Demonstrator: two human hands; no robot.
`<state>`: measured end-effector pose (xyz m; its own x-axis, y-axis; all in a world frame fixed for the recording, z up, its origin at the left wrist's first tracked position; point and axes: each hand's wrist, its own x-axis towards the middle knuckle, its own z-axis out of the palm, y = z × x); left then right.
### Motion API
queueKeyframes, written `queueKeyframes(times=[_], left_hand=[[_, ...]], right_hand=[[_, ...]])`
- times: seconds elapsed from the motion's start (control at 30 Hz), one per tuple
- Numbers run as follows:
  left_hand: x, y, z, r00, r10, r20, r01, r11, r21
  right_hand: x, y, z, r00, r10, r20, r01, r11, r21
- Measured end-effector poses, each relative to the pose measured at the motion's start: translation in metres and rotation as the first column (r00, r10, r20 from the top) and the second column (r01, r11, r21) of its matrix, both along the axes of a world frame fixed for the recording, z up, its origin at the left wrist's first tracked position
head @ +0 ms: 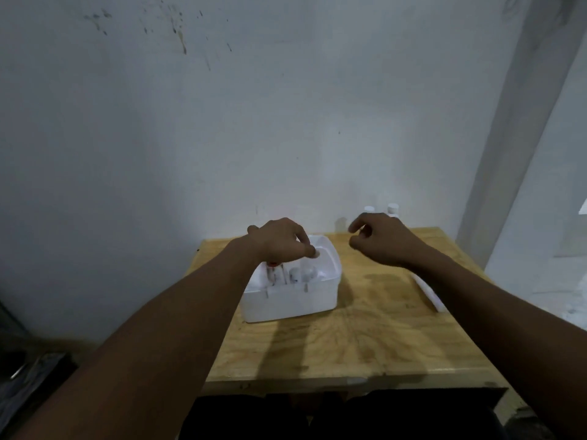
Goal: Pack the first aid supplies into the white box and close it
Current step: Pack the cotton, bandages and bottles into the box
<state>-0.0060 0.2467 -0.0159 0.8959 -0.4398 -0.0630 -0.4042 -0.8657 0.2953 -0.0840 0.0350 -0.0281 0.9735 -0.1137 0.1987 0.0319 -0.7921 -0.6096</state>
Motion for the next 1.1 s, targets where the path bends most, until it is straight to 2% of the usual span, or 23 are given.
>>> queueKeyframes(times=[0.07,0.17,0.23,0.37,0.47,0.6,0.73,0.83,0.93,1.1], left_hand=[[0.002,-0.017,-0.002,0.998,-0.015,0.067,0.016,1.0,-0.02],[0.006,-0.055,-0.009,0.982,-0.085,0.166,0.085,0.996,0.009],[0.007,-0.085,-0.015,0.969,-0.138,0.205,0.137,0.99,0.02],[0.012,-0.141,-0.033,0.949,-0.244,0.198,0.242,0.97,0.03],[0.018,-0.173,-0.044,0.932,-0.317,0.177,0.31,0.948,0.067],[0.026,-0.201,-0.048,0.928,-0.331,0.17,0.315,0.942,0.116],[0.033,-0.21,-0.049,0.93,-0.278,0.242,0.27,0.961,0.067],[0.037,-0.204,-0.048,0.927,-0.263,0.269,0.277,0.961,-0.016],[0.037,-0.186,-0.036,0.928,-0.231,0.292,0.279,0.951,-0.134],[0.036,-0.134,0.015,0.901,-0.18,0.395,0.303,0.912,-0.275]], right_hand=[[0.0,-0.026,-0.008,0.995,-0.099,0.004,0.099,0.995,-0.018],[-0.004,-0.06,-0.028,0.964,-0.226,-0.141,0.189,0.954,-0.232],[-0.01,-0.078,-0.046,0.914,-0.301,-0.272,0.183,0.904,-0.386],[-0.026,-0.096,-0.073,0.842,-0.323,-0.432,0.106,0.884,-0.455],[-0.032,-0.106,-0.089,0.876,-0.307,-0.372,0.116,0.882,-0.457],[-0.035,-0.117,-0.092,0.892,-0.3,-0.339,0.176,0.92,-0.351],[-0.037,-0.123,-0.069,0.898,-0.216,-0.383,0.132,0.964,-0.232],[-0.035,-0.126,-0.053,0.912,-0.202,-0.357,0.157,0.976,-0.153],[-0.03,-0.121,-0.036,0.952,-0.216,-0.216,0.196,0.974,-0.111],[-0.013,-0.088,0.0,0.984,-0.161,0.079,0.167,0.983,-0.071]])
